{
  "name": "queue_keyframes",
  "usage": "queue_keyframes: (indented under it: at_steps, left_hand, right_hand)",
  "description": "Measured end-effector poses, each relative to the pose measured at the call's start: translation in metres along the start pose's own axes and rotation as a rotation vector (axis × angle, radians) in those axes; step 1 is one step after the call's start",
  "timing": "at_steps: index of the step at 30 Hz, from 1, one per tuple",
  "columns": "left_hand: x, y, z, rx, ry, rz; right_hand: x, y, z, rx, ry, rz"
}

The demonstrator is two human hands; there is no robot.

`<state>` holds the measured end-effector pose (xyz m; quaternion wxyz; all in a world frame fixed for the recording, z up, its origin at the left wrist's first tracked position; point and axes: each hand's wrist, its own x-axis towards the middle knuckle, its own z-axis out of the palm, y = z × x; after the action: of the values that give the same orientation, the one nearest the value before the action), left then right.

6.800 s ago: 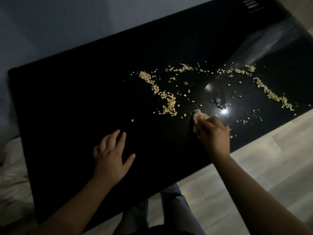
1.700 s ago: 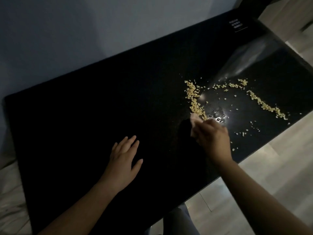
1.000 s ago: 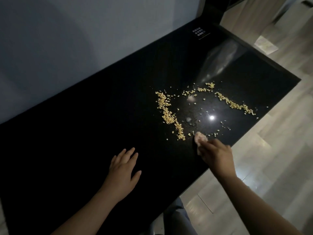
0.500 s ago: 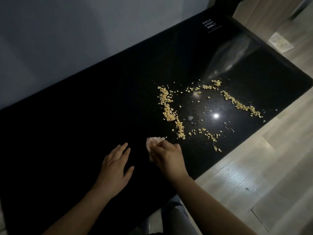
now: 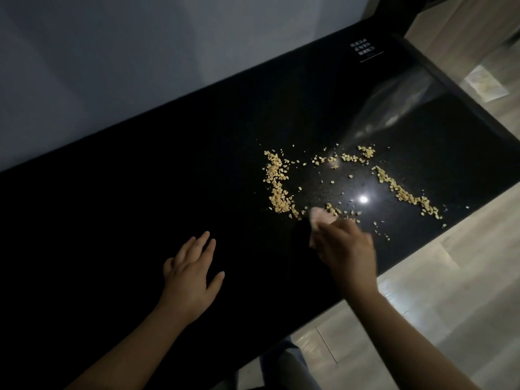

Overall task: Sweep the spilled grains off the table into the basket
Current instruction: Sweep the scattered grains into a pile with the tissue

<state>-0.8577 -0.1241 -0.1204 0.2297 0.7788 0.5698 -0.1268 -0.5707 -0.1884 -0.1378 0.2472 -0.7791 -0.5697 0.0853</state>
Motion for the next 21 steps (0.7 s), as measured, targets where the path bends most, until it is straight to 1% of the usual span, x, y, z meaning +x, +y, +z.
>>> queue_keyframes:
  at_steps: [2, 4, 8, 10, 13, 16, 18, 19, 21]
  left_hand:
    - [0.002, 0.000, 0.001, -0.030, 0.025, -0.004]
    - [0.003, 0.001, 0.002, -0.048, 0.045, 0.001]
    - [0.007, -0.004, 0.005, -0.024, 0.032, -0.003]
    - [0.008, -0.005, 0.005, -0.037, 0.036, 0.012]
    - [0.008, -0.008, 0.009, -0.049, 0.045, 0.024]
    - [0.008, -0.008, 0.009, -0.042, 0.061, 0.032]
    - [0.008, -0.008, 0.008, -0.053, 0.077, 0.050]
    - [0.009, -0.007, 0.005, -0.082, 0.089, 0.058]
    - [0.013, -0.006, -0.005, -0.180, 0.113, 0.046]
  right_hand:
    - [-0.004, -0.023, 0.015, 0.082, -0.090, -0.132]
    - [-0.002, -0.045, 0.035, 0.152, -0.175, -0.226]
    - [0.014, -0.065, 0.065, 0.172, -0.258, -0.256]
    - [0.024, -0.058, 0.068, 0.154, -0.234, -0.260]
    - [0.036, -0.030, 0.053, 0.086, -0.156, -0.207]
    - [0.046, 0.009, 0.032, -0.020, -0.083, -0.040]
    - [0.050, 0.026, 0.017, -0.039, -0.059, 0.052]
    - [0.050, 0.027, 0.012, -0.034, -0.047, 0.066]
    - [0.050, 0.014, 0.005, -0.009, -0.015, 0.034]
